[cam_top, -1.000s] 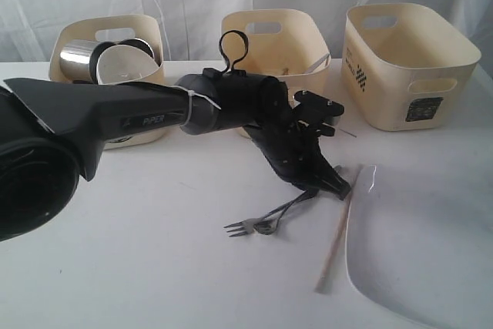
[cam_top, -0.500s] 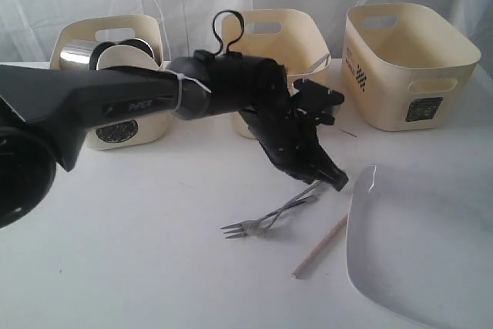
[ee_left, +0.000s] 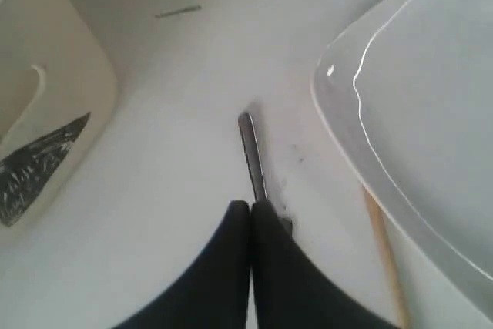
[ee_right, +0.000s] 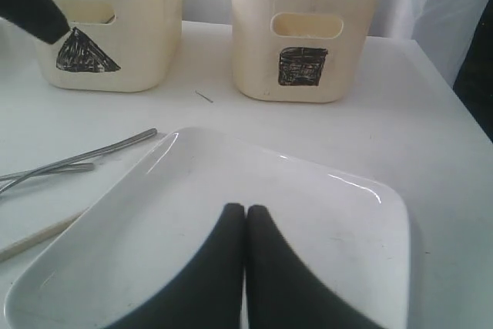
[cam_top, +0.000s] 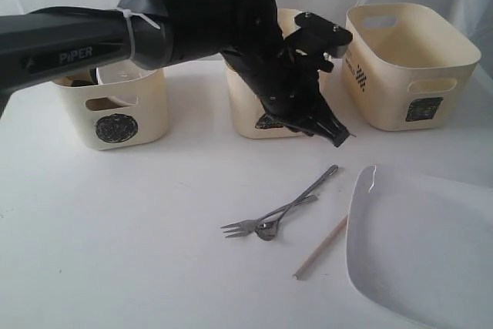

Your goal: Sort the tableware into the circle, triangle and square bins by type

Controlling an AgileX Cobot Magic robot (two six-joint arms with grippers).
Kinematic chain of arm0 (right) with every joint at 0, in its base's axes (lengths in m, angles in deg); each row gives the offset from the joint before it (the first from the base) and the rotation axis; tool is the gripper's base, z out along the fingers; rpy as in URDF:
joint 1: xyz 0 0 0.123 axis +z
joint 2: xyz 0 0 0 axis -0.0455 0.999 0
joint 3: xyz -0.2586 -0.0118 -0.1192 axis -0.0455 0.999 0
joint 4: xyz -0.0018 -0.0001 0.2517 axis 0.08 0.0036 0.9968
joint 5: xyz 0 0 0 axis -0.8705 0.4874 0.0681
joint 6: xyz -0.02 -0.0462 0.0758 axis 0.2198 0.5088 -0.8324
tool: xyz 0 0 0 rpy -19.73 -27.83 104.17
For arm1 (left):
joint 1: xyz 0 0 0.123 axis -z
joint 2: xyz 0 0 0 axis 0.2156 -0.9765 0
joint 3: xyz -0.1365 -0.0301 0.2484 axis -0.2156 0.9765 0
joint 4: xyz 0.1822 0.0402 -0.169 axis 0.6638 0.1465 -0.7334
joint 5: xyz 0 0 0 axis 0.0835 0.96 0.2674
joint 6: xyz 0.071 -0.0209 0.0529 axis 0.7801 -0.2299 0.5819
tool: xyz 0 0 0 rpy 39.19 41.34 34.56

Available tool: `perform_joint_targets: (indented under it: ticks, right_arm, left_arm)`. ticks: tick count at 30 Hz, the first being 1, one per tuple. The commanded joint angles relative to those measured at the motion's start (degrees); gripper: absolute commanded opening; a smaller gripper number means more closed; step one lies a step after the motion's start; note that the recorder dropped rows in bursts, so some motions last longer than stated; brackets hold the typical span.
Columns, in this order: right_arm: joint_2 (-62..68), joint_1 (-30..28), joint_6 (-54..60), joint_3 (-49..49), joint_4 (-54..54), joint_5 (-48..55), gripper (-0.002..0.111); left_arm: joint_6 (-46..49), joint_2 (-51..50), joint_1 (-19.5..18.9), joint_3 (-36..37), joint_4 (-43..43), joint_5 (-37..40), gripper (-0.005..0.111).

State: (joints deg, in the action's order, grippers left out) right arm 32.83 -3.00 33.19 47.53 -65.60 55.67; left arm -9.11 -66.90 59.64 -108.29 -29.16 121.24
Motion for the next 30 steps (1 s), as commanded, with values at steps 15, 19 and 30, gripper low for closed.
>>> perform_joint_targets:
  ticks: [15, 19, 30]
  right_arm:
    - [-0.3, -0.2, 0.2, 0.4, 0.1, -0.1, 0.000]
    - [-0.3, -0.2, 0.2, 0.4, 0.1, -0.1, 0.000]
    - [-0.3, -0.2, 0.2, 0.4, 0.1, -0.1, 0.000]
  left_arm:
    - [0.1, -4.4, 0.4, 4.4, -6.4, 10.5, 0.041]
    - [0.5, -5.6, 1.1, 4.4, -6.3, 8.7, 0.041]
    - [0.5, -6.6, 1.1, 4.4, -2.7, 9.1, 0.041]
